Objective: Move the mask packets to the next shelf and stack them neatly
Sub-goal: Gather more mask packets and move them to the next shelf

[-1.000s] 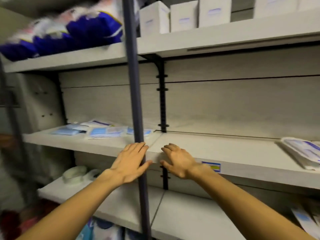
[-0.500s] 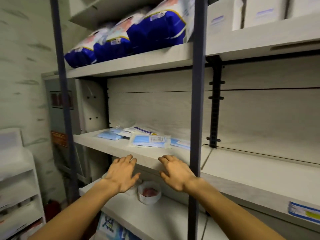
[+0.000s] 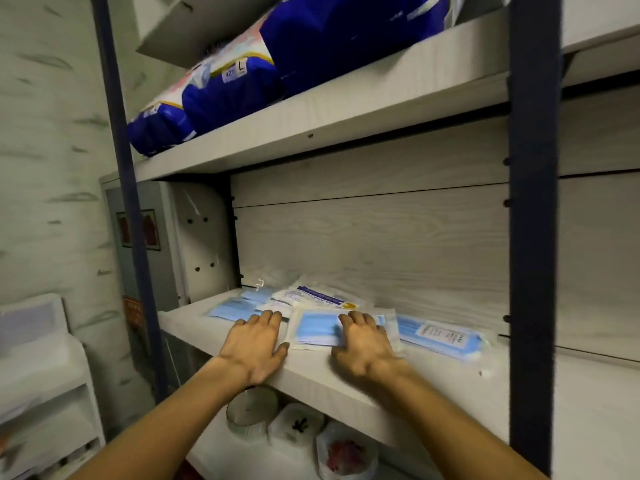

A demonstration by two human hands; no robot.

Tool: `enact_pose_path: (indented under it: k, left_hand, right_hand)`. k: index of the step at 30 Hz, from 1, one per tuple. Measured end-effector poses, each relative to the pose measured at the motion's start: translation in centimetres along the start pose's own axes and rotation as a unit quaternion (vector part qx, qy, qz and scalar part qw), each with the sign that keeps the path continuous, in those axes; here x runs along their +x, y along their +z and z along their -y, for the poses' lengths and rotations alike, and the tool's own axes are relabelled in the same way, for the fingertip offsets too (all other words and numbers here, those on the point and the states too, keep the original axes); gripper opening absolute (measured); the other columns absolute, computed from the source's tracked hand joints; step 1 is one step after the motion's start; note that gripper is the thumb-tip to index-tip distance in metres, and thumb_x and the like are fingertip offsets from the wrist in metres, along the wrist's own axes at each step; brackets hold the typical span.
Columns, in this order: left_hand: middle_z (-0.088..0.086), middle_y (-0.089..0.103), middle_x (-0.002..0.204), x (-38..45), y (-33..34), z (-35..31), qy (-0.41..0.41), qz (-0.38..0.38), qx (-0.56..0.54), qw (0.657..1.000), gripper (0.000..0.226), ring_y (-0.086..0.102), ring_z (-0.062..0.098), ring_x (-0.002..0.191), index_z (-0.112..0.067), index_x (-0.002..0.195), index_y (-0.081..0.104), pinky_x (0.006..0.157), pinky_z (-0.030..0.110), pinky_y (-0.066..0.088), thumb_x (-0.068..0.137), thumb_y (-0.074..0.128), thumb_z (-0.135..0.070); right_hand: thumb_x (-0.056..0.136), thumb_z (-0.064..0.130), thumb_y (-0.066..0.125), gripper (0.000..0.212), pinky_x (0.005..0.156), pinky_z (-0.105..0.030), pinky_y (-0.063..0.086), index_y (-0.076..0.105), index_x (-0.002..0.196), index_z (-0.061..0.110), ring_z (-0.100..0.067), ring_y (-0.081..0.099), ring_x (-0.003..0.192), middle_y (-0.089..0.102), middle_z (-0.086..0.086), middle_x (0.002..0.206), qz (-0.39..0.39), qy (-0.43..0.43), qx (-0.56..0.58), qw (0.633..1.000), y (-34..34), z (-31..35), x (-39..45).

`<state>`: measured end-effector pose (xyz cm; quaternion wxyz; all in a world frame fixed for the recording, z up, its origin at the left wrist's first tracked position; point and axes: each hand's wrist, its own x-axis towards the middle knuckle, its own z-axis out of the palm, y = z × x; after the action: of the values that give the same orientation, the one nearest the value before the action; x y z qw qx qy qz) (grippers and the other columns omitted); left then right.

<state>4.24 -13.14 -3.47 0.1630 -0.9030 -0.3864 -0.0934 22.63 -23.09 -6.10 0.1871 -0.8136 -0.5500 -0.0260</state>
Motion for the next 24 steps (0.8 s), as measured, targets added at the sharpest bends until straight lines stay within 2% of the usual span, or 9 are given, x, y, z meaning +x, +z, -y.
enact_pose_path:
  k: [3,6,9,14,17,18,19,22,24]
  left_hand:
    - [0.009,0.039,0.156,2.6,0.6,1.0,0.005,0.005,0.017,1.000,0.073,0.044,0.026,0.136,-0.014,0.156,0.022,0.115,0.042,0.036,0.097,0.048,-0.049]
    - [0.010,0.041,0.154,5.5,1.5,1.8,-0.002,0.010,0.008,1.000,0.070,0.046,0.028,0.135,-0.013,0.154,0.025,0.112,0.042,0.039,0.097,0.048,-0.046]
    - [0.011,0.047,0.148,8.5,3.0,2.3,-0.034,0.021,-0.032,0.999,0.065,0.050,0.029,0.130,-0.012,0.150,0.030,0.108,0.042,0.043,0.097,0.047,-0.045]
    - [0.012,0.058,0.140,13.3,5.5,2.9,-0.105,0.033,-0.132,0.985,0.056,0.054,0.032,0.125,-0.012,0.145,0.036,0.098,0.039,0.044,0.102,0.035,-0.048]
    - [0.012,0.058,0.141,16.2,6.4,3.2,-0.139,0.022,-0.191,0.971,0.058,0.054,0.032,0.128,-0.013,0.145,0.039,0.098,0.039,0.045,0.102,0.035,-0.053]
    - [0.012,0.058,0.141,17.1,6.6,3.3,-0.148,0.012,-0.209,0.967,0.058,0.054,0.033,0.127,-0.013,0.141,0.043,0.098,0.039,0.045,0.102,0.036,-0.054]
    - [0.012,0.058,0.140,17.9,6.9,3.4,-0.157,0.001,-0.227,0.961,0.057,0.055,0.033,0.127,-0.013,0.138,0.046,0.097,0.039,0.046,0.101,0.036,-0.056]
    - [0.016,0.061,0.135,20.1,7.5,3.8,-0.192,-0.016,-0.283,0.939,0.063,0.059,0.036,0.123,-0.010,0.137,0.044,0.092,0.039,0.048,0.099,0.041,-0.060]
    - [0.019,0.062,0.132,21.4,8.0,4.2,-0.213,-0.031,-0.337,0.917,0.071,0.060,0.039,0.120,-0.005,0.135,0.042,0.089,0.040,0.049,0.094,0.051,-0.062]
  right_hand:
    - [0.086,0.055,0.055,0.077,0.124,-0.051,0.014,0.035,0.151,0.021,-0.032,0.020,0.150,0.032,-0.007,0.159,0.012,-0.001,-0.033,0.999,1.8,-1.3,2.5]
    - [0.083,0.073,0.048,0.089,0.123,-0.051,0.016,0.031,0.155,0.024,-0.030,0.024,0.149,0.031,-0.004,0.160,0.047,0.023,-0.035,0.998,2.6,-2.4,4.2]
    - [0.082,0.076,0.047,0.091,0.122,-0.050,0.020,0.029,0.156,0.025,-0.030,0.029,0.145,0.034,-0.002,0.159,0.050,0.021,-0.054,0.997,2.5,-2.9,5.5]
    - [0.089,0.047,0.054,0.058,0.112,-0.049,0.032,0.045,0.141,0.020,-0.030,0.044,0.129,0.053,-0.004,0.141,-0.012,0.042,-0.051,0.998,2.8,-3.3,6.9]
    - [0.089,0.039,0.052,0.019,0.091,-0.041,0.038,0.053,0.103,0.026,-0.028,0.052,0.107,0.065,-0.002,0.120,-0.042,0.062,-0.010,0.997,2.7,-4.1,7.2]
    - [0.089,0.039,0.052,0.012,0.083,-0.038,0.037,0.050,0.093,0.028,-0.027,0.053,0.098,0.066,-0.001,0.110,-0.055,0.071,0.011,0.996,2.6,-4.4,7.3]
    - [0.089,0.040,0.052,0.013,0.078,-0.037,0.037,0.052,0.091,0.027,-0.028,0.055,0.095,0.066,0.000,0.104,-0.068,0.081,0.032,0.994,2.5,-4.7,7.3]
    - [0.095,0.042,0.053,0.035,0.087,-0.039,0.048,0.060,0.126,0.027,-0.031,0.062,0.109,0.070,-0.003,0.118,-0.100,0.107,0.087,0.985,2.3,-5.0,7.6]
    - [0.098,0.044,0.052,0.040,0.093,-0.039,0.050,0.057,0.135,0.029,-0.030,0.063,0.114,0.070,-0.002,0.124,-0.119,0.116,0.109,0.980,2.4,-5.2,7.8]
